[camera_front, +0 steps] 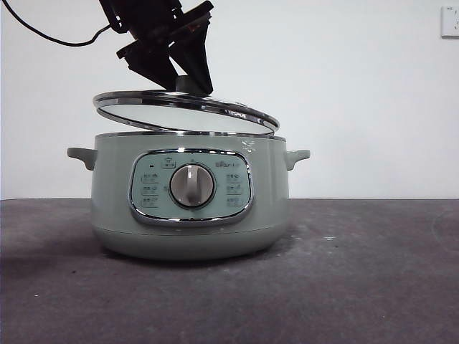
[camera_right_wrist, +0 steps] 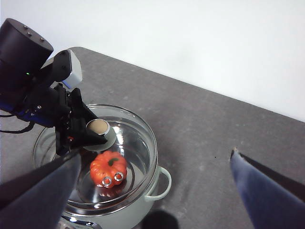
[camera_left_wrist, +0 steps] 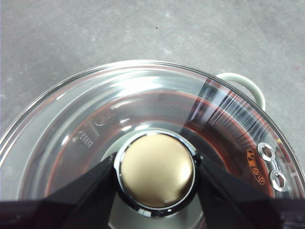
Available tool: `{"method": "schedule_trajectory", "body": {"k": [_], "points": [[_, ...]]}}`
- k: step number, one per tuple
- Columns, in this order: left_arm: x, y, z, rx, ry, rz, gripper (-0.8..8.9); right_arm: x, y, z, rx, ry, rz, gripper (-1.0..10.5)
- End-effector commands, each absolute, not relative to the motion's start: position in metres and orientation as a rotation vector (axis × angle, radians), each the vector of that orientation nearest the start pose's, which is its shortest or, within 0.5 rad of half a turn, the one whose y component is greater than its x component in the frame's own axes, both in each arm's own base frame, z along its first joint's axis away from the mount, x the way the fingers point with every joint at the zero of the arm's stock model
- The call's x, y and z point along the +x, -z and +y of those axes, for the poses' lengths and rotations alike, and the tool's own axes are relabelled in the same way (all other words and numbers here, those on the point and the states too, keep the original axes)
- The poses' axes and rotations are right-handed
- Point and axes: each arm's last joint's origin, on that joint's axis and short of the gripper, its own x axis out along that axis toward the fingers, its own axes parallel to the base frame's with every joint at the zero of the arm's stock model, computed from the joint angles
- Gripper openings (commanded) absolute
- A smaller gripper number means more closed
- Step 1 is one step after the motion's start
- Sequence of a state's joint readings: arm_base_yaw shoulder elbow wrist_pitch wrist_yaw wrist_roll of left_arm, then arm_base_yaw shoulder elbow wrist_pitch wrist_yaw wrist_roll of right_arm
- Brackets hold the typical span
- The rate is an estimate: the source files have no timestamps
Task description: Pick up the pumpkin,open the lid,put the pumpkin in the pot,close the lid
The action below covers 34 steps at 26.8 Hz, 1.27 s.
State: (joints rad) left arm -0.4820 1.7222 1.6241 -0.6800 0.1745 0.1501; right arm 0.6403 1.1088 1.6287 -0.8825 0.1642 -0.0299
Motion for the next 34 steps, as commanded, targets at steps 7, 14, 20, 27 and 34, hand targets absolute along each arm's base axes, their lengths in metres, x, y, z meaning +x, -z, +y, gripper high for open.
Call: {"method": "schedule_trajectory", "body": {"k": [7,14,20,27,34], "points": [[0.339,-0.328,-0.190,0.262,0.707,0.718,-0.09,0.143,-0.480,0.101,-0.167,-0.478,0.326,6.0],[0.340,-0.326,-0.191,0.264,0.707,0.727,-0.09,0.142,-0.477,0.100,-0.179,-0.477,0.352,6.0],[0.340,-0.324,-0.188,0.286,0.662,0.751,-0.09,0.142,-0.477,0.100,-0.180,-0.483,0.358,6.0],[0.338,-0.321,-0.187,0.294,0.656,0.789,1.87,0.141,-0.475,0.100,-0.190,-0.484,0.381,6.0],[0.335,-0.320,-0.186,0.297,0.656,0.811,5.39,0.138,-0.468,0.099,-0.213,-0.517,0.460,5.9]]}}
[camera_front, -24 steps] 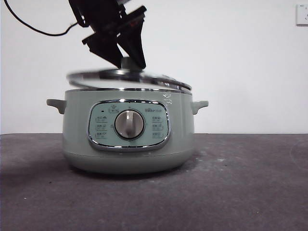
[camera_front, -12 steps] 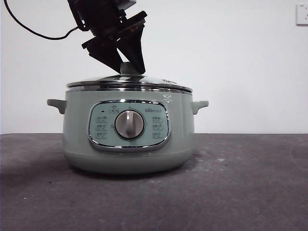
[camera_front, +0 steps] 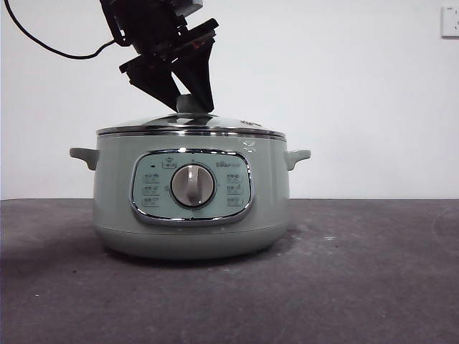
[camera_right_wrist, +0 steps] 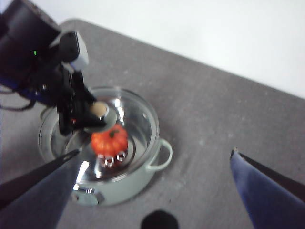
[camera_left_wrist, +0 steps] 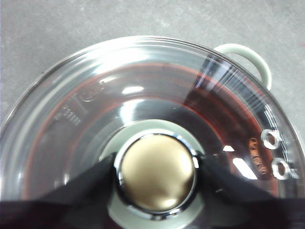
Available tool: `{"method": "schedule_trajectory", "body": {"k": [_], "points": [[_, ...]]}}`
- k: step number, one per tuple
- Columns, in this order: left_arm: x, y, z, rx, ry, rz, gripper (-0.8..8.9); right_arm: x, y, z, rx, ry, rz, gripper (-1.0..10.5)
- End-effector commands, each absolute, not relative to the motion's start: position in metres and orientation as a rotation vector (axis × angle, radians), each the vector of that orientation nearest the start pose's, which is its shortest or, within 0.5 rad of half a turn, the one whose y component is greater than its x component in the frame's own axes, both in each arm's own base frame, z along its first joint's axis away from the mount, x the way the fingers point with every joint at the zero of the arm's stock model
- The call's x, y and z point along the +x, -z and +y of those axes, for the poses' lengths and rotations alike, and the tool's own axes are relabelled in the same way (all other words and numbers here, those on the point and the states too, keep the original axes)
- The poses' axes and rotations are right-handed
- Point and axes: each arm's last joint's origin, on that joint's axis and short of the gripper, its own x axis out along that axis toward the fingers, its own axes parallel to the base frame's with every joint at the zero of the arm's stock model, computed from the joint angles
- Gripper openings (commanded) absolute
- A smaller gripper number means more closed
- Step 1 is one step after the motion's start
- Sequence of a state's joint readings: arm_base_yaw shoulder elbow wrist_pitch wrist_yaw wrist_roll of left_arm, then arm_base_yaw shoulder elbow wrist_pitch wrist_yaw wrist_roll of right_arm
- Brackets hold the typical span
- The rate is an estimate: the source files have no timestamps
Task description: Pick up the pumpkin,open the lid,put the pumpkin in the pot,close the lid
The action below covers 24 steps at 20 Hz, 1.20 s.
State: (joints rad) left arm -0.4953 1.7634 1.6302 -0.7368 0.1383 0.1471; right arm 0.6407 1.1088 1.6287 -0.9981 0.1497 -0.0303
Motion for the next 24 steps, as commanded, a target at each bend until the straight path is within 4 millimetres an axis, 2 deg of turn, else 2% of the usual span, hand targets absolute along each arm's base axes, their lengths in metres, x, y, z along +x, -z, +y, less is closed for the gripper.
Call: {"method": "schedule_trajectory", "body": {"k": [1,9,14,18,20,22,23,24], "points": [[0.335,-0.321,-0.185,0.298,0.656,0.813,5.39,0.137,-0.466,0.099,-0.210,-0.545,0.479,5.9],[0.318,-0.343,-0.176,0.292,0.658,0.783,5.39,0.131,-0.458,0.098,-0.215,-0.620,0.589,5.9],[0.272,-0.378,-0.154,0.273,0.713,0.827,5.31,0.126,-0.453,0.099,-0.187,-0.759,0.666,5.9],[0.223,-0.406,-0.132,0.216,0.832,0.860,5.24,0.121,-0.448,0.099,-0.176,-0.830,0.749,5.9],[0.201,-0.417,-0.121,0.197,0.873,0.859,3.51,0.118,-0.445,0.099,-0.160,-0.886,0.797,4.7],[0.184,-0.425,-0.112,0.190,0.895,0.844,0.82,0.116,-0.444,0.098,-0.161,-0.895,0.828,2.7],[0.176,-0.429,-0.108,0.185,0.906,0.832,-0.20,0.116,-0.443,0.098,-0.169,-0.901,0.837,1.3],[0.170,-0.432,-0.105,0.183,0.911,0.821,-0.08,0.115,-0.442,0.097,-0.179,-0.920,0.844,-0.2]]}}
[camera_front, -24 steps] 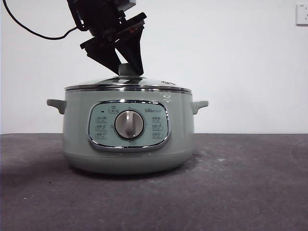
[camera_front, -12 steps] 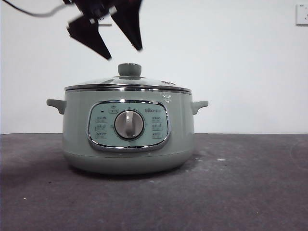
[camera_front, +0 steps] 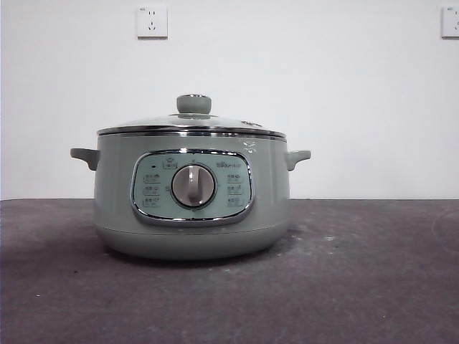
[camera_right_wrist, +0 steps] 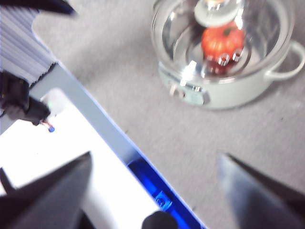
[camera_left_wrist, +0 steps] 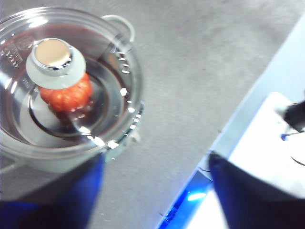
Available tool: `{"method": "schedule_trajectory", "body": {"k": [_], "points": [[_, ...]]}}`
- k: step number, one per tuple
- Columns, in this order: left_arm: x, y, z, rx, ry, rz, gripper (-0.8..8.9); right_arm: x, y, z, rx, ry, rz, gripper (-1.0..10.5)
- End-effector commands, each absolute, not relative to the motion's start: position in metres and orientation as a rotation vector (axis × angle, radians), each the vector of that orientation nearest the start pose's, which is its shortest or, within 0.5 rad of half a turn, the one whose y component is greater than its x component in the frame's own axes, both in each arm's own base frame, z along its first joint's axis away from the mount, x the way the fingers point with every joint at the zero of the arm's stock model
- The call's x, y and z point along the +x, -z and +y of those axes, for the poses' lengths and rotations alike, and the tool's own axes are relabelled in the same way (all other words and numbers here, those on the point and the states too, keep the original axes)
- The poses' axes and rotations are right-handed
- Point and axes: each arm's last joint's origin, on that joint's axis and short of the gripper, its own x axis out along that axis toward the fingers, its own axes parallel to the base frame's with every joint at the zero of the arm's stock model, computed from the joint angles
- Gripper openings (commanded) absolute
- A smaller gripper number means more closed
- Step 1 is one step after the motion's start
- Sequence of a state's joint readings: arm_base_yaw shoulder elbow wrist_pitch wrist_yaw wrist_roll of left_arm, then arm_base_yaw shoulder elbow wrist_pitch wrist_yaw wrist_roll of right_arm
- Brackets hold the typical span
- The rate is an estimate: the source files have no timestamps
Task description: Pick up the pumpkin,open the lid,put the pumpkin in the pot,close the lid
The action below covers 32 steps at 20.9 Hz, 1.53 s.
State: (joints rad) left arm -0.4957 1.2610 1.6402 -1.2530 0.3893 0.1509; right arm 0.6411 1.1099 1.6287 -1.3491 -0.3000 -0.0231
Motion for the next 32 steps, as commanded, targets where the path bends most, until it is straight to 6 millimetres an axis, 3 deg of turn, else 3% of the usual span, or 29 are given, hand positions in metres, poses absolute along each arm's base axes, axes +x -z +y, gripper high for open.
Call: {"method": "schedule_trajectory", "body": {"k": [1,5,26,32], "points": [[0.165,-0.435,-0.102,0.185,0.911,0.807,-0.08,0.114,-0.442,0.097,-0.188,-0.922,0.850,-0.1],[0.157,-0.438,-0.098,0.185,0.910,0.792,-0.04,0.114,-0.442,0.097,-0.183,-0.918,0.851,0.0],[0.158,-0.437,-0.099,0.187,0.905,0.800,-0.04,0.112,-0.443,0.095,-0.181,-0.914,0.844,0.0],[0.160,-0.444,-0.092,0.258,0.850,0.689,-0.04,0.112,-0.443,0.095,-0.181,-0.914,0.844,0.0]]}}
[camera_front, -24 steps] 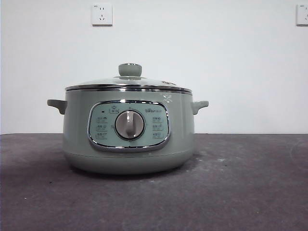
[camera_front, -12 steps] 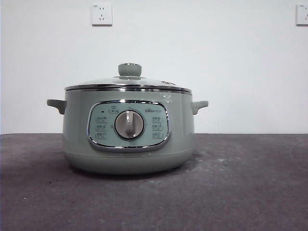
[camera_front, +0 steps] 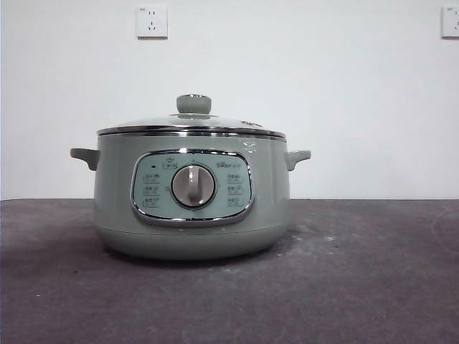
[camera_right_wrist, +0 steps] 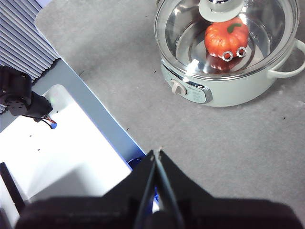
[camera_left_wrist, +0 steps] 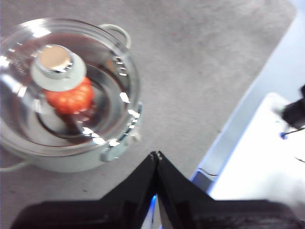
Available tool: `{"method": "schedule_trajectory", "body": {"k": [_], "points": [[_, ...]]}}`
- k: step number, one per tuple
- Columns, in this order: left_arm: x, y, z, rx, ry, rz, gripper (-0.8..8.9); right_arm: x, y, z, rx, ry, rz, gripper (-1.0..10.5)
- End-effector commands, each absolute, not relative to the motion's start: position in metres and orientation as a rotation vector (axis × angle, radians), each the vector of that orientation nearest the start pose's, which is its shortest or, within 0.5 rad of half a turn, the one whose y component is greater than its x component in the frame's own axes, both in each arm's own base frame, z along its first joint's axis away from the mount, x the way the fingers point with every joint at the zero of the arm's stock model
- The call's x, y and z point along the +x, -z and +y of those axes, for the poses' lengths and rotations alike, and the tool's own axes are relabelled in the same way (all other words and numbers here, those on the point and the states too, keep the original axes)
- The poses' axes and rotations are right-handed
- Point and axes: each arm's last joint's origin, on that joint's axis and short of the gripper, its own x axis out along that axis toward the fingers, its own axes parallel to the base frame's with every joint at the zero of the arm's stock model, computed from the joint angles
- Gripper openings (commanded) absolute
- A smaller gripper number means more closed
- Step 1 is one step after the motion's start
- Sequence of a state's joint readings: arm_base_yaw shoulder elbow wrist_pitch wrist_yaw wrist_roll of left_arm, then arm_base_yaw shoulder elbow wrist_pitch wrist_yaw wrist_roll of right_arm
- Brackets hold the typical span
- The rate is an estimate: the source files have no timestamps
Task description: Pick up the pumpkin,open the lid,put the pumpkin in the pot,close the lid
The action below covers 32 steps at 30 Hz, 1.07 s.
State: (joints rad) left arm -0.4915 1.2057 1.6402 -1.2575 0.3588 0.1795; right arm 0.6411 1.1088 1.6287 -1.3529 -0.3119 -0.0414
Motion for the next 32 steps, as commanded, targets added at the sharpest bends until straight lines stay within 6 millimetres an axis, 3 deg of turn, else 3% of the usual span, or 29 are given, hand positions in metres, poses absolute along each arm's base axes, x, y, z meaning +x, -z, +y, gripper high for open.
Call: {"method": "schedule_trajectory", "body": {"k": [1,8,13,19,32], "points": [[0.161,-0.448,-0.090,0.262,0.837,0.642,-0.04,0.112,-0.443,0.095,-0.181,-0.914,0.844,0.0],[0.138,-0.481,-0.048,0.210,0.696,0.263,-0.04,0.112,-0.443,0.095,-0.181,-0.914,0.844,0.0],[0.116,-0.469,-0.027,0.205,0.561,0.054,-0.04,0.112,-0.443,0.095,-0.181,-0.914,0.844,0.0],[0.096,-0.410,-0.016,0.229,0.453,-0.084,-0.04,0.112,-0.443,0.095,-0.181,-0.914,0.842,0.0],[0.092,-0.263,-0.008,0.083,0.230,-0.056,-0.04,0.111,-0.443,0.094,-0.180,-0.915,0.838,0.0]]}}
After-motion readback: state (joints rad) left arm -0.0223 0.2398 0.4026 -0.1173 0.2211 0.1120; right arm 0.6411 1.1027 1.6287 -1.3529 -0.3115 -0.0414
